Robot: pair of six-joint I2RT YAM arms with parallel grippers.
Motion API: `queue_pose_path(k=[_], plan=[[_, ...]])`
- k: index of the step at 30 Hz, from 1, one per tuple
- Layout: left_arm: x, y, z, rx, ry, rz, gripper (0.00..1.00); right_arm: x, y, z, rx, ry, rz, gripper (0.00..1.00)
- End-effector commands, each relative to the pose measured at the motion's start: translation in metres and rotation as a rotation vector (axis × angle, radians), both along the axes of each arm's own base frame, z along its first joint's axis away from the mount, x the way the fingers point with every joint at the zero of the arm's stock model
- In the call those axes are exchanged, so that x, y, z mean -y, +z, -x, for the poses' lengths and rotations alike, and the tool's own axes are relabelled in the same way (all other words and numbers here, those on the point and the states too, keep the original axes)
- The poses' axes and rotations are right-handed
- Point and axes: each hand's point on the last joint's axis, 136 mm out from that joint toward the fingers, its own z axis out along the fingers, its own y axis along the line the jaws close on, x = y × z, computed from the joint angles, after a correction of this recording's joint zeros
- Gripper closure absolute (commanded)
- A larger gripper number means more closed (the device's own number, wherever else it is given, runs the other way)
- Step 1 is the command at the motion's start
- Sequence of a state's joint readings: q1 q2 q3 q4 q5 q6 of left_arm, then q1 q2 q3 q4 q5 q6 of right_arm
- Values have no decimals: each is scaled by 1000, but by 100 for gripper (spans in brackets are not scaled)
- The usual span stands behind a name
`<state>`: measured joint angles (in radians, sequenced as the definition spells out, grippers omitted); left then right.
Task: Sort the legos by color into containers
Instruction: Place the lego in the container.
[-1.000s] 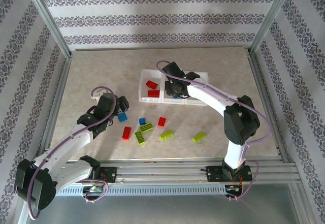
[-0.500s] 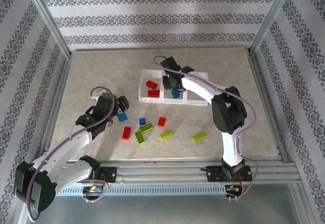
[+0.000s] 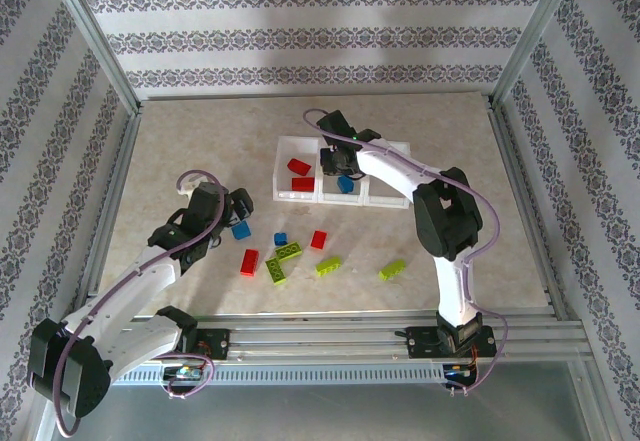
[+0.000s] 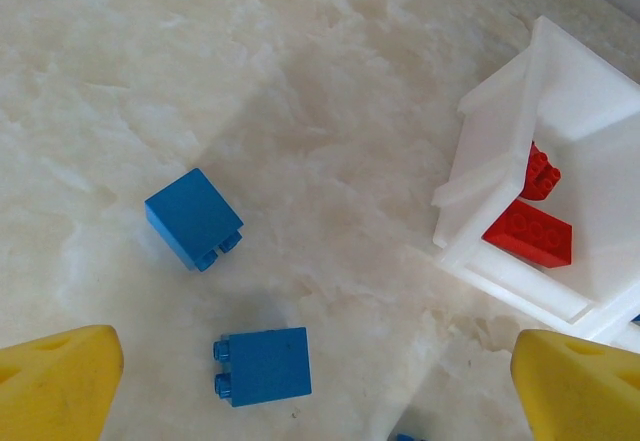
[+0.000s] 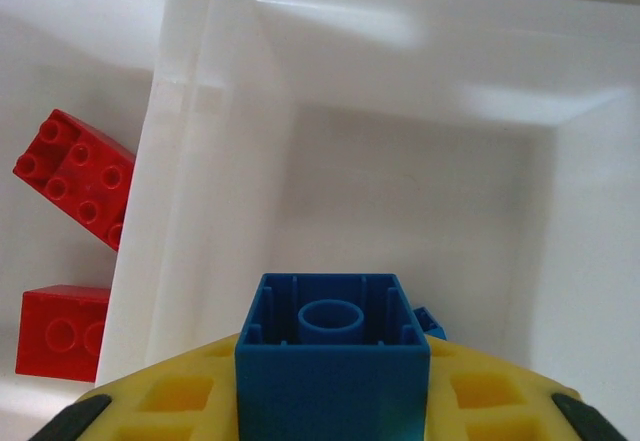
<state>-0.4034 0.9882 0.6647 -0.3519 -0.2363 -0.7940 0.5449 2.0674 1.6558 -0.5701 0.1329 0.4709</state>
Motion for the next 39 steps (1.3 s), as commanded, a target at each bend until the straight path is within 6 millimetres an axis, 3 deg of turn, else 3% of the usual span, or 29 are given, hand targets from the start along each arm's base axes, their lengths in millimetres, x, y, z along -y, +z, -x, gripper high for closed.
queue_pose_path(k=[1, 13, 23, 30, 39], plan=[[-5, -4, 5, -19, 12, 3, 0, 1, 0, -9, 11, -3, -11, 63], [-4, -6, 4, -29, 9, 8, 0, 5, 7, -2, 22, -6, -16, 54], [-2, -8, 5, -38, -14, 5, 0, 13, 30, 18, 58, -22, -33, 52], [-1, -14, 12, -50, -43, -1, 0, 21, 33, 59, 64, -46, -7, 47], [-4, -20, 14, -42, -27, 12, 0, 62, 26, 141, 31, -198, 9, 40]])
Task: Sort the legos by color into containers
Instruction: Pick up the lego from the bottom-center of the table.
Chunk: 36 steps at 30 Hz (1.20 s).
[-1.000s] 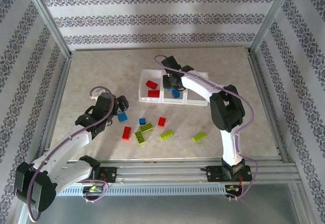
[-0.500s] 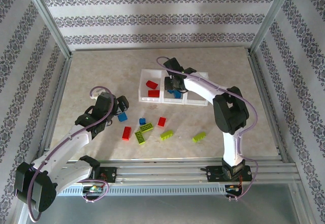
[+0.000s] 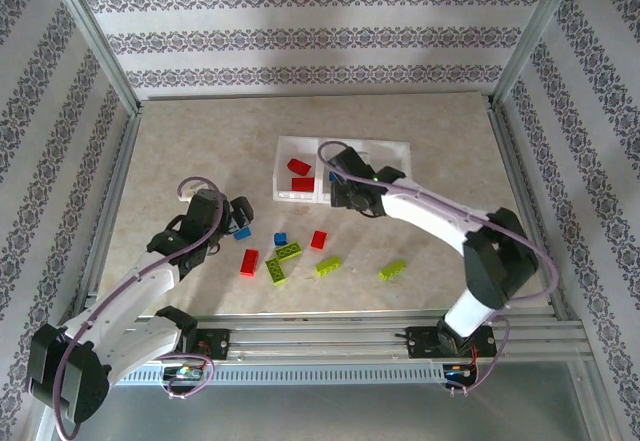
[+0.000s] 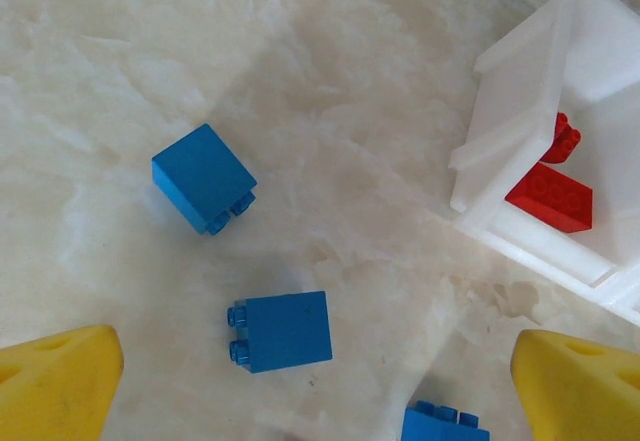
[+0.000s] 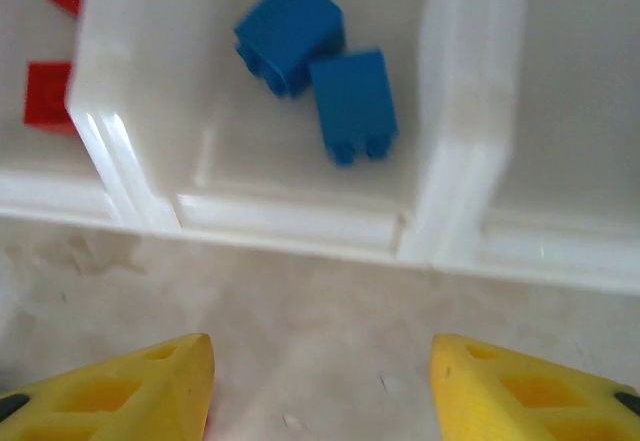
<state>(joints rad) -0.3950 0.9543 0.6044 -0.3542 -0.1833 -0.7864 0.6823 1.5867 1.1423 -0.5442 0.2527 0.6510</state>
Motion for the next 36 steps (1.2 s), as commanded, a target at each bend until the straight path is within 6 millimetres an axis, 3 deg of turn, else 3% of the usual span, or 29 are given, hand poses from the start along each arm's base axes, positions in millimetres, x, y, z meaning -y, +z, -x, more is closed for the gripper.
queue_pose_path(k=[1, 10, 17, 26, 36], plan=[[-5, 0, -1, 3, 6, -5, 0, 34, -1, 28, -10, -153, 5, 39], [2, -6, -9, -16, -28, -2, 0, 98, -18, 110, -82, -365, 11, 35], [10, -18, -15, -62, -49, 14, 0, 107, -42, 148, -173, -432, -53, 34], [18, -23, -19, -69, -70, 37, 0, 92, -70, 157, -226, -461, -112, 24], [17, -27, -17, -78, -64, 41, 0, 87, -89, 149, -274, -481, -135, 29]])
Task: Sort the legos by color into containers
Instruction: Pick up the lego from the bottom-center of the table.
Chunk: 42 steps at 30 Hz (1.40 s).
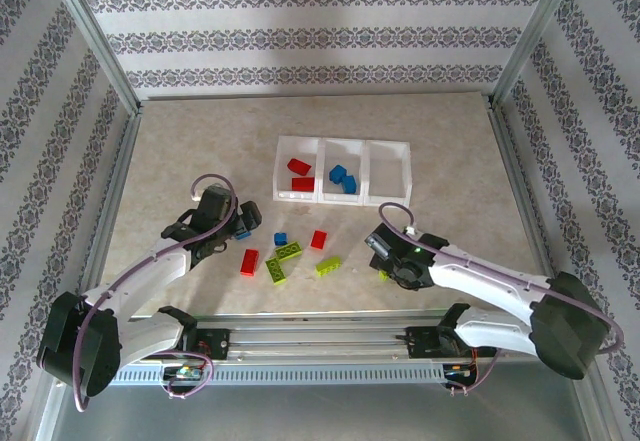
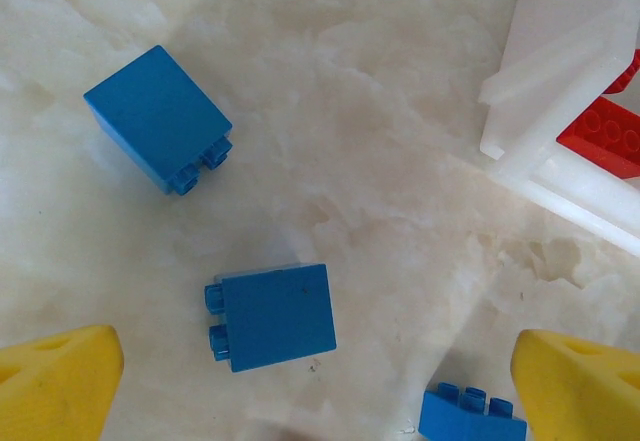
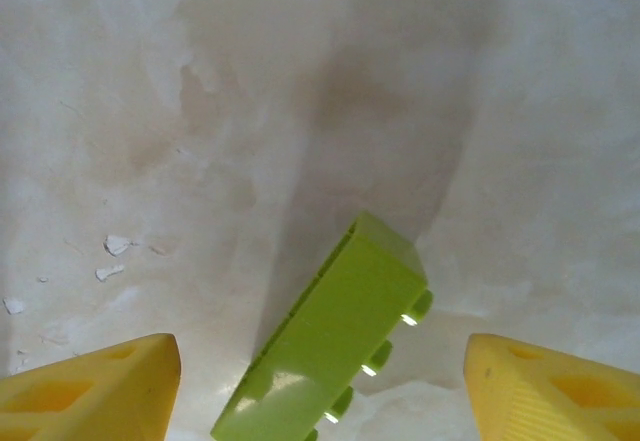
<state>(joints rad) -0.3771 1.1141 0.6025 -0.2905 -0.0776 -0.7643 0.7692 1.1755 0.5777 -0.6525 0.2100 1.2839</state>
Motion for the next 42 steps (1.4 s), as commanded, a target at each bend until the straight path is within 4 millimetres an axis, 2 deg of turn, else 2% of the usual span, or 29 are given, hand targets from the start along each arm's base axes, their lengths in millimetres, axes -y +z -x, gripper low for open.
queue_pose_path(k=[1, 10, 13, 21, 27, 35, 39, 42], plan=[[1, 9, -9, 38, 7, 23, 0, -3, -9, -2, -25, -7, -18, 31], [-3, 10, -6, 37, 19, 19, 0, -8, -20, -7, -51, 21, -20, 56], [-3, 7, -5, 30, 20, 16, 0, -9, -19, -12, -41, 37, -17, 60], [-8, 6, -3, 16, 36, 5, 0, -6, -7, -29, -6, 88, 2, 79], [-13, 7, -2, 24, 57, 5, 0, -2, 23, -63, 68, 158, 51, 80], [-21, 1, 5, 0, 92, -17, 0, 9, 70, -132, 168, 242, 169, 79], [-22, 4, 3, 3, 93, -25, 0, 16, 78, -164, 172, 266, 205, 78], [-23, 6, 3, 4, 95, -28, 1, 19, 76, -185, 157, 280, 216, 78]])
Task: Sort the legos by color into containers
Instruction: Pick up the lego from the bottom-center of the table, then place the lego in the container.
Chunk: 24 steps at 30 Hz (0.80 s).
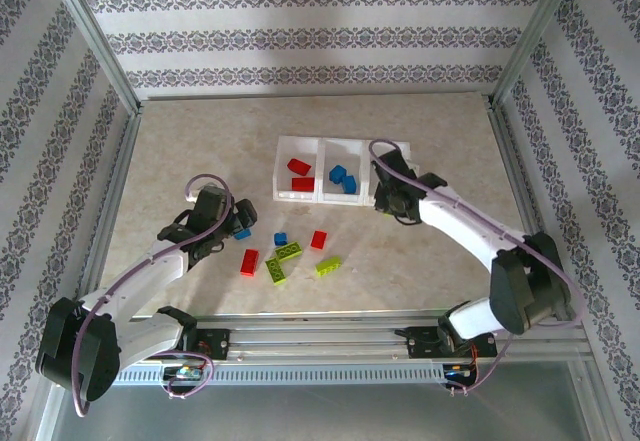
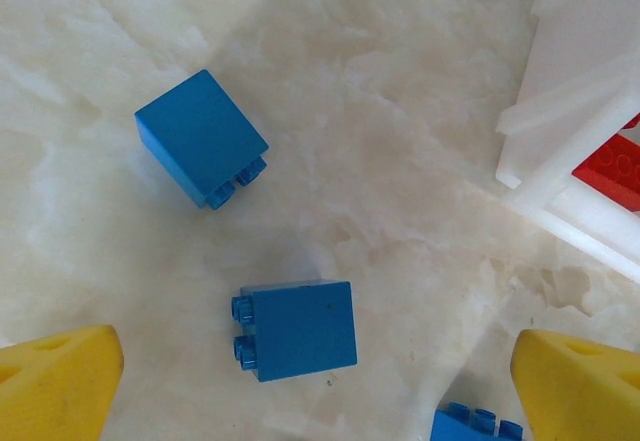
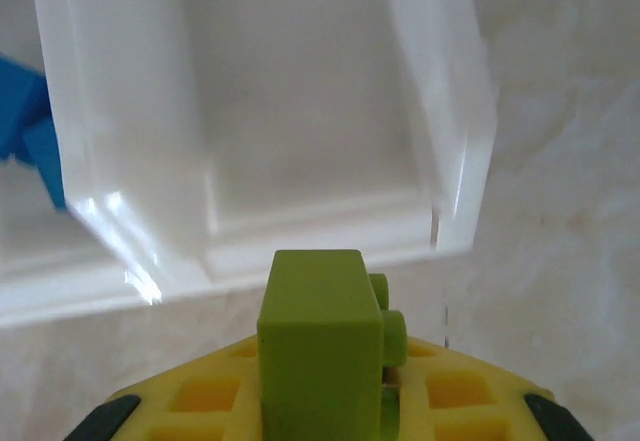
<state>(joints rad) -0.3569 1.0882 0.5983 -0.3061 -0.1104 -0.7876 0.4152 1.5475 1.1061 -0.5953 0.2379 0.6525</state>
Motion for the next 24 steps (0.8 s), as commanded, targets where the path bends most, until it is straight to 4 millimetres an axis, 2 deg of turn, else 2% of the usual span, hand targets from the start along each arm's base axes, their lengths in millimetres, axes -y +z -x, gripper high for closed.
queue_pose_path(k=[1, 5, 11, 17, 24], plan=[[-11, 2, 3, -10, 39, -21, 0, 9, -2, -17, -29, 55, 71, 78], [-11, 2, 4, -7, 40, -15, 0, 12, -8, -39, -45, 56, 60, 79], [-10, 6, 3, 2, 32, -14, 0, 14, -19, -57, -68, 65, 42, 78], [-9, 11, 3, 18, 27, -7, 0, 14, -37, -63, -107, 75, 53, 77], [-7, 13, 1, 24, 20, -2, 0, 14, -50, -61, -135, 79, 53, 69]])
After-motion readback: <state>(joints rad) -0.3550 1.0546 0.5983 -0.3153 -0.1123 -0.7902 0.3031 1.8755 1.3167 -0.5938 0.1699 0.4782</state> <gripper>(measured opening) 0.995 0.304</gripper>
